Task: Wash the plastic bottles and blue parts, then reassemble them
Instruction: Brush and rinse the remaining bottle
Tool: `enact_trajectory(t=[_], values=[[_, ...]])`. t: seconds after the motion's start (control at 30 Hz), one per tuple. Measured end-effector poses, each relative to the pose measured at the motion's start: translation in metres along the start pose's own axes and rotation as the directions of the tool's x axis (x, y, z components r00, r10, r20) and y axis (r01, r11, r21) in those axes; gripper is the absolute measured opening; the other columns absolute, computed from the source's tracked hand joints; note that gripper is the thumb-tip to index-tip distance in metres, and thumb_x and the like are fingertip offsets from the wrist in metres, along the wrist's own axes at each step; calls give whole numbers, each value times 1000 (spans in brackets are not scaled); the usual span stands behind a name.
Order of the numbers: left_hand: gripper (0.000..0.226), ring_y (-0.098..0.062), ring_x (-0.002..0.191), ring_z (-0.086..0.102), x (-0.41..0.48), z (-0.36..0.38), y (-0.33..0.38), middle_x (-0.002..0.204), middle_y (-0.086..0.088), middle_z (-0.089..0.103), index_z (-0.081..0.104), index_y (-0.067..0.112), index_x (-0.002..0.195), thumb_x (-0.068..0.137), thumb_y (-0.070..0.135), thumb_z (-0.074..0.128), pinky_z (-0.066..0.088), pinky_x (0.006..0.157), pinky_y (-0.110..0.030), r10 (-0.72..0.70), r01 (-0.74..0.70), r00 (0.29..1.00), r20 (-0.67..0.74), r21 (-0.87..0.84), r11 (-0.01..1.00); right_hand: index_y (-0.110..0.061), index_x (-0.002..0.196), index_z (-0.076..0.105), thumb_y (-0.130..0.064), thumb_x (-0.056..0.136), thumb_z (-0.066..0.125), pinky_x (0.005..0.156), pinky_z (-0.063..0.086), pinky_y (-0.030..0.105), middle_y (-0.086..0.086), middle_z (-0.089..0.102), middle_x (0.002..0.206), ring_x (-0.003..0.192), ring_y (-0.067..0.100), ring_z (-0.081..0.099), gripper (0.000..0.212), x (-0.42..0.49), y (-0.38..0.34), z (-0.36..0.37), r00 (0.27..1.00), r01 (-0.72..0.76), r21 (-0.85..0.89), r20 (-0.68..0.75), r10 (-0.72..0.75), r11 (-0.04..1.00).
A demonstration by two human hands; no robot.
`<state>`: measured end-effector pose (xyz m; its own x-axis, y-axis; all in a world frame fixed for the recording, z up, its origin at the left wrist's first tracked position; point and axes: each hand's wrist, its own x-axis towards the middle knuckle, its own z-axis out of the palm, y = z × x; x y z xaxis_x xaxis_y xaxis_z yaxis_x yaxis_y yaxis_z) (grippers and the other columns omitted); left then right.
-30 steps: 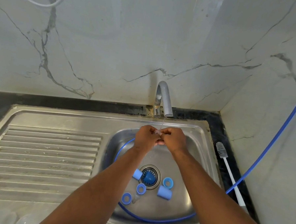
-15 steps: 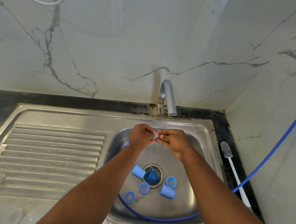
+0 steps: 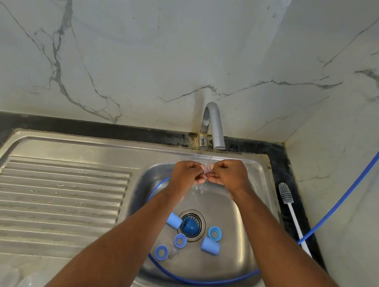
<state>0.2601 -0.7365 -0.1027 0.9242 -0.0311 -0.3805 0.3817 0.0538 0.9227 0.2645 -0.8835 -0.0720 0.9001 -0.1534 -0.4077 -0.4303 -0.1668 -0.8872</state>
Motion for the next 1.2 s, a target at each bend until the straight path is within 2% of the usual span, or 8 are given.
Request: enact_trajectory(t=[0.1, 0.2, 0.3, 0.5, 0.67, 0.83, 0.93, 1.2], values=[[16, -26, 90, 75, -8, -2, -5, 95, -17, 76, 75, 2, 101, 95, 16, 69, 62, 82, -35, -11, 14, 998, 67, -46, 999, 1, 94, 71, 3, 81, 79, 82, 63, 41, 16, 76, 93, 86, 26, 76, 16, -4, 7, -4, 996, -9, 45, 84, 5, 999], [8, -14, 75, 74, -6, -6, -17, 76, -3, 76, 79, 11, 90, 89, 19, 77, 61, 77, -31, 115, -122, 992, 43, 220, 968, -6, 98, 68, 3, 80, 79, 84, 62, 42, 13, 75, 98, 90, 25, 75, 23, -7, 15, -3, 988, -19, -47, 154, 27, 999], [8, 1, 57, 61, -8, -9, -16, 64, 11, 71, 80, 20, 81, 83, 27, 82, 45, 58, -13, 226, -202, 974, 15, 510, 836, -25, 93, 69, -12, 76, 86, 87, 60, 40, -2, 74, 93, 91, 17, 71, 27, -5, 21, 0, 981, 147, -367, 170, -89, 918], [47, -10, 52, 54, -13, -10, -5, 57, 0, 63, 71, 15, 64, 95, 50, 63, 46, 61, -33, 277, -252, 958, 73, 669, 699, -28, 100, 66, -29, 84, 79, 81, 52, 32, -7, 71, 94, 88, 13, 65, 20, -10, 16, 9, 951, 308, -580, 195, -238, 754], [21, -16, 70, 63, -5, -16, -7, 74, -7, 71, 75, 11, 83, 93, 21, 59, 53, 73, -44, 288, -227, 956, -52, 486, 844, -24, 102, 65, -15, 83, 79, 82, 56, 30, -10, 70, 91, 86, 7, 66, 25, -10, 21, 11, 963, 264, -454, 71, -260, 851], [21, -17, 93, 72, 1, -26, -19, 99, 0, 77, 77, 19, 103, 96, 17, 58, 58, 92, -46, 176, -117, 978, -108, 413, 903, -23, 113, 68, -11, 84, 79, 77, 49, 5, -14, 70, 98, 90, -4, 65, 34, -13, 21, 12, 915, 371, -314, -36, -401, 874], [21, -18, 96, 71, 0, -28, -21, 101, -2, 76, 77, 18, 104, 97, 14, 57, 57, 94, -46, 169, -110, 980, -104, 427, 898, -21, 114, 72, -10, 84, 79, 88, 56, 22, -10, 73, 98, 90, -1, 67, 32, -17, 25, 15, 926, 356, -336, -3, -379, 872], [22, -22, 86, 73, -3, -31, -23, 86, -4, 75, 70, 30, 86, 95, 12, 61, 59, 90, -49, 97, -57, 991, -90, 374, 926, -20, 105, 70, -8, 84, 78, 71, 49, 6, -13, 70, 90, 85, -6, 65, 26, -19, 21, 22, 927, 356, -274, -17, -374, 894]])
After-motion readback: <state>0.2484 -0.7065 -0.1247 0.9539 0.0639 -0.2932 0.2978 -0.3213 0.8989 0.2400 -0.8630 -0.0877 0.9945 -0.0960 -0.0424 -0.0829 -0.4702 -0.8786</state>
